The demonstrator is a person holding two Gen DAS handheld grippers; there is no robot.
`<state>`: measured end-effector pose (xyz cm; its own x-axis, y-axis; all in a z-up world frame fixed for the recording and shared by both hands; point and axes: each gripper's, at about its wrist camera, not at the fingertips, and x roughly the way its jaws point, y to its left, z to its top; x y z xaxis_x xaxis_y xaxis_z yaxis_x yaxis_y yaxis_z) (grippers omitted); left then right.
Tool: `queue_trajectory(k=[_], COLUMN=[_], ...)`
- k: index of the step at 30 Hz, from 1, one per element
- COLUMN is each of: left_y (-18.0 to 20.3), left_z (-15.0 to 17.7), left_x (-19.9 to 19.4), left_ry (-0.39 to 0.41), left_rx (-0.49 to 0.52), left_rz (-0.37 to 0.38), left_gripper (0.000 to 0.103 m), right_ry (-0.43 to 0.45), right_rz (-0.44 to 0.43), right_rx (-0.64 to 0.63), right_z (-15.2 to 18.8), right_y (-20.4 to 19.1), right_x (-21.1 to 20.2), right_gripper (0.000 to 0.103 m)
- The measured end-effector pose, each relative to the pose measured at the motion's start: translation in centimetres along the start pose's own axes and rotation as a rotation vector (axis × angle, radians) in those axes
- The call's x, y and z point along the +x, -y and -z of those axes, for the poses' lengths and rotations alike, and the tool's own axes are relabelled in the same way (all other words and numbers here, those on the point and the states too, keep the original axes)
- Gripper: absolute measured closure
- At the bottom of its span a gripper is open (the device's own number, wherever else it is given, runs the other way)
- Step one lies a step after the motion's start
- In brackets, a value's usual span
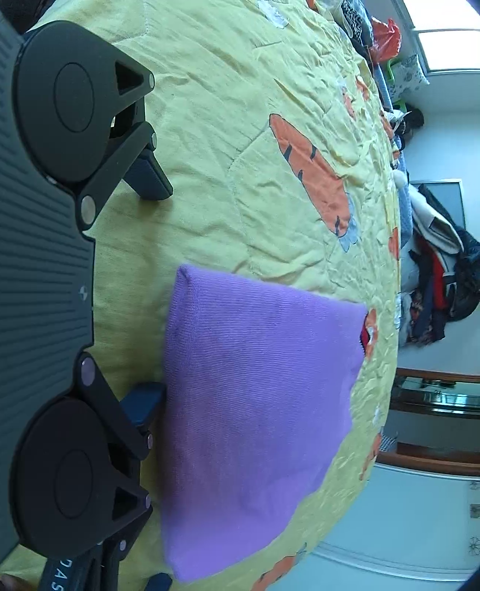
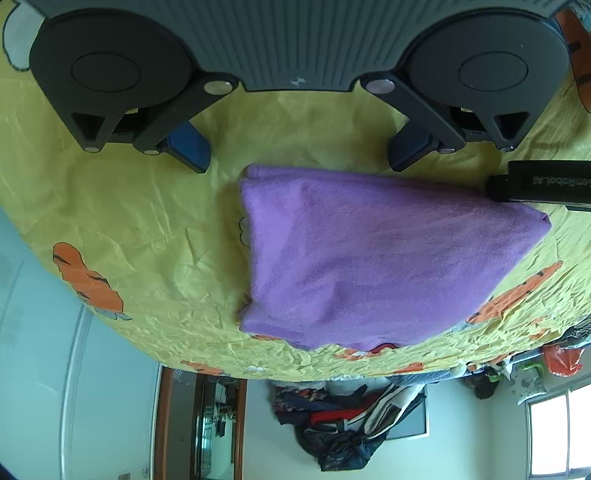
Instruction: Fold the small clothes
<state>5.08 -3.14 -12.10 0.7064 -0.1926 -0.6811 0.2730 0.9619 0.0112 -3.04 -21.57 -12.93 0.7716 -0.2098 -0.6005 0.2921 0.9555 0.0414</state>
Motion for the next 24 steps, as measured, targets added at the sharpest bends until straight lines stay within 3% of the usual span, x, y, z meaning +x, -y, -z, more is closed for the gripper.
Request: queue_trajectory(k=[5,24], left_y=[0.11,0.31], left_z=[0.23,0.26], left_x=[-0.04,-0.31], left_ry=[0.027,-0.006], left_rx=[0.010,0.049], left_rz=[0.006,0.048], left_gripper=[0.000,0.000], right_ry=[0.004,0.025], right_rz=[-0.010,-0.018], right_rx=[-0.004,-0.012], right_z=[-0.15,0.61], right_y=[0.18,0.38], right_x=[0.15,-0.40], right_gripper=[0.000,0.000])
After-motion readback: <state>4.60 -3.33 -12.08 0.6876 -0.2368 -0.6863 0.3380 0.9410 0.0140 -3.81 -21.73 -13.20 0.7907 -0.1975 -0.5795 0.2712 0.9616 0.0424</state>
